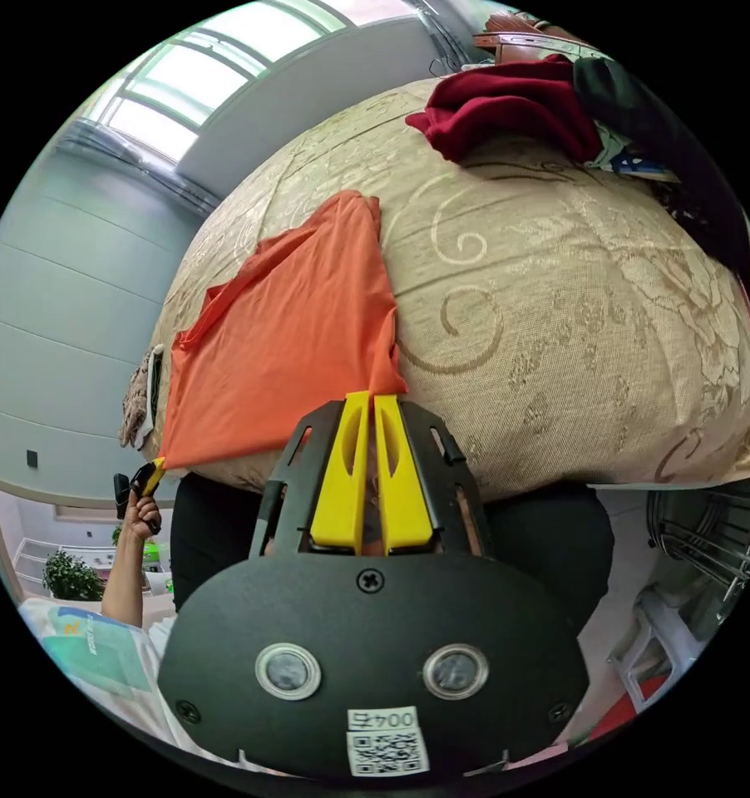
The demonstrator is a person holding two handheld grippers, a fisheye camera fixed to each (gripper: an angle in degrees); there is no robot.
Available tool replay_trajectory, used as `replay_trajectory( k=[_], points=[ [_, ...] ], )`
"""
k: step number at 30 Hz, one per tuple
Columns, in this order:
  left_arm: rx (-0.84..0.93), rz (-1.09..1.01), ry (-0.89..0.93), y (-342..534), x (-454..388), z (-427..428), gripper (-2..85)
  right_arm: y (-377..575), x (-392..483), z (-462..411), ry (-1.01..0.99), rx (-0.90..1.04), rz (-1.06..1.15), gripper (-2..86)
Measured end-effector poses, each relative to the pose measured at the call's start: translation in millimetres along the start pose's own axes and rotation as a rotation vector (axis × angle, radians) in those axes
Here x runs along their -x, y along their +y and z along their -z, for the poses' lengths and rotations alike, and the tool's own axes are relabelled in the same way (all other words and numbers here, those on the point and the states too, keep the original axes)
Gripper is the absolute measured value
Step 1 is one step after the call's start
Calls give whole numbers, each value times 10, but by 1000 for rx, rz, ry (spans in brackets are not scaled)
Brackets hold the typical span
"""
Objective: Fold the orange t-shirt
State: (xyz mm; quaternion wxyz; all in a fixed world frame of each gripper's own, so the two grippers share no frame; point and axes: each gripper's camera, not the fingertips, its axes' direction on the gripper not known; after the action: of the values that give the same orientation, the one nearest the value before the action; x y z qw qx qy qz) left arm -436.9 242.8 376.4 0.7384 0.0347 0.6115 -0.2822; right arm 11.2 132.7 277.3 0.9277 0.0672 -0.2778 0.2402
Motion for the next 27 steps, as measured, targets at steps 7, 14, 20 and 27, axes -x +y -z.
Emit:
replay_trajectory(
  k=[7,14,20,27],
  points=[
    [-157,-48,-204,141,-66,330,12,-303,663,445,334,-63,180,46],
    [-106,-405,-218,-352,-973,-718,4,-1152,2058,245,236,-96,477,35],
    [83,-523,-503,-965,-1254,-2141,7,-2088,3575,-309,143,-26,723,47],
    [74,-491,-412,-1049,-783,-2394,7,-3129,5210,-1233,160,253,942,62]
  ],
)
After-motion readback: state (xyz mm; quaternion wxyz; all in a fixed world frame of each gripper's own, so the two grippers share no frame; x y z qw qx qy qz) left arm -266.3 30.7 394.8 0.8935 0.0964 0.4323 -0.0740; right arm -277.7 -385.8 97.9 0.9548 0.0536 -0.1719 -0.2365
